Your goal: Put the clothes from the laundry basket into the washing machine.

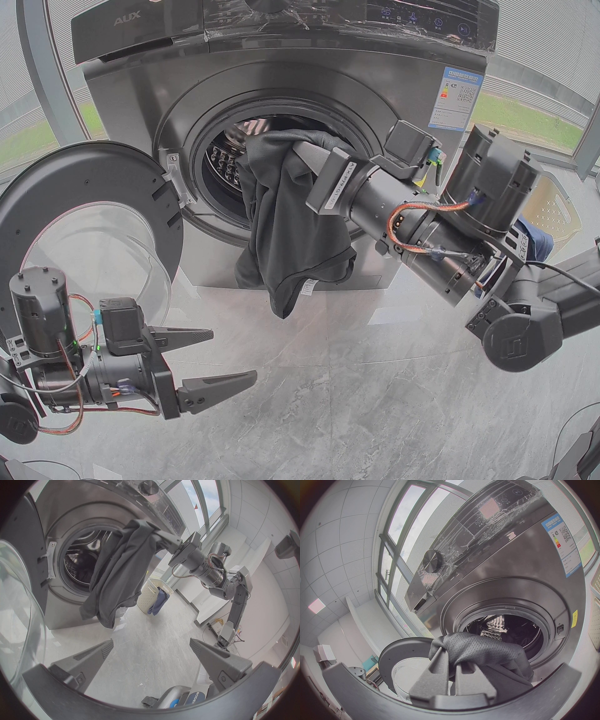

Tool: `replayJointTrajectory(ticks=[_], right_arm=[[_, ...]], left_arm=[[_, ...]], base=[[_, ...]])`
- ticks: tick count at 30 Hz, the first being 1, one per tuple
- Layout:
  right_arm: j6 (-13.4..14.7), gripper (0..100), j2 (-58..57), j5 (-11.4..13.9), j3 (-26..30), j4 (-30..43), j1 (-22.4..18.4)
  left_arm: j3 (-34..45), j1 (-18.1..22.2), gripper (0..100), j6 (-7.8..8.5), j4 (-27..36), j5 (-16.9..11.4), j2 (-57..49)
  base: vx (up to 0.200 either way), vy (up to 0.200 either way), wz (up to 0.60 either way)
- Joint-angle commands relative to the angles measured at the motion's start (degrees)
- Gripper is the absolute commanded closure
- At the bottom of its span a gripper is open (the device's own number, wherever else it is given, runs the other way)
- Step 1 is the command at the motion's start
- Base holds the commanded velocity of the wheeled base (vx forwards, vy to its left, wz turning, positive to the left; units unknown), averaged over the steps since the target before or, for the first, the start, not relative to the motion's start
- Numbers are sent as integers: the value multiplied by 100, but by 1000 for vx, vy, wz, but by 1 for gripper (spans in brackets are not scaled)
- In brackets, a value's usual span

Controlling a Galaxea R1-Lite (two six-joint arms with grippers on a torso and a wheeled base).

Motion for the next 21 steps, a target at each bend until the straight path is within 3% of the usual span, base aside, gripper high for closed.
replayJointTrajectory(ticks=[1, 10, 21], right_arm=[[-10, 100, -6, -15, 17, 7, -21], [-10, 100, -33, -24, 26, 7, -13], [-19, 100, -41, -50, 8, 15, 23]], left_arm=[[-122, -46, 0, -6, -12, -9, 580], [-280, -11, 0, -6, -355, 0, 1098], [-456, 50, 0, -15, -1445, 43, 2390]], base=[[0, 0, 0], [0, 0, 0], [0, 0, 0]])
